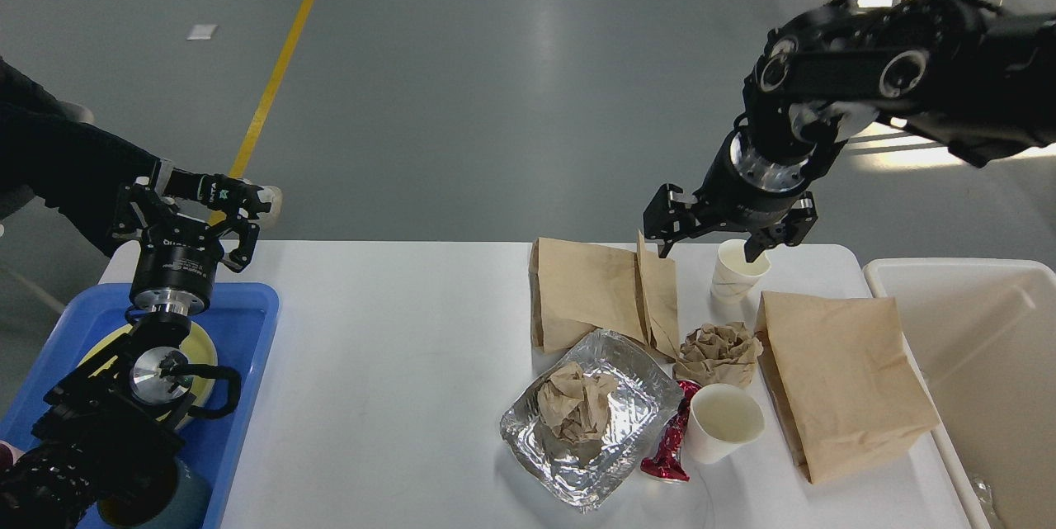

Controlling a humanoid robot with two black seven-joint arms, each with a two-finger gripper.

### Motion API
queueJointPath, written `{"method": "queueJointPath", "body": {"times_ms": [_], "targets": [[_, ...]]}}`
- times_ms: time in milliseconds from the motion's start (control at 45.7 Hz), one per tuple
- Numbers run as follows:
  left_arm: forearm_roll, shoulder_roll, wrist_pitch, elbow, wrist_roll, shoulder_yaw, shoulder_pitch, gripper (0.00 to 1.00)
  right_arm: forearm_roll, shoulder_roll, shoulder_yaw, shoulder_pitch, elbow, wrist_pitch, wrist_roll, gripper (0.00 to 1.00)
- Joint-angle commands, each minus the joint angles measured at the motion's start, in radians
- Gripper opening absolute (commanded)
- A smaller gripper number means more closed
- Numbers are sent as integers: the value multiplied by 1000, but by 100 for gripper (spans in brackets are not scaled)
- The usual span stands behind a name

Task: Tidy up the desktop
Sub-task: 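Lower the right gripper onto the flat brown paper bag and grasp it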

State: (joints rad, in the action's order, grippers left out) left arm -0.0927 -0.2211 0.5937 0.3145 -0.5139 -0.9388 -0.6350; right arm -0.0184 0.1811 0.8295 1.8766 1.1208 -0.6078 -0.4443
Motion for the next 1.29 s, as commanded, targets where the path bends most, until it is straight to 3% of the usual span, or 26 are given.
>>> {"method": "queueJointPath", "body": {"times_ms": [0, 241, 482, 591, 766, 1270], "targets": [[-1, 0, 0, 0, 0, 0, 0, 97, 14, -61, 0, -105, -27, 164, 9, 100], [1, 0, 0, 0, 0, 0, 0, 97, 37, -158, -1, -295, -190, 395, 10, 100], [-1, 0, 0, 0, 0, 0, 0, 97, 37, -163, -23, -295, -190, 375, 44, 100], [-1, 0, 0, 0, 0, 0, 0, 97, 37, -92, -72, -280, -66, 355, 62, 100], [-1, 0, 0, 0, 0, -1, 0, 97, 37, -15, -178, -258, -7, 221, 59, 100], [1, 0, 0, 0, 0, -1, 0, 97, 38, -46, -171, -229, 1, 220, 47, 100]]}}
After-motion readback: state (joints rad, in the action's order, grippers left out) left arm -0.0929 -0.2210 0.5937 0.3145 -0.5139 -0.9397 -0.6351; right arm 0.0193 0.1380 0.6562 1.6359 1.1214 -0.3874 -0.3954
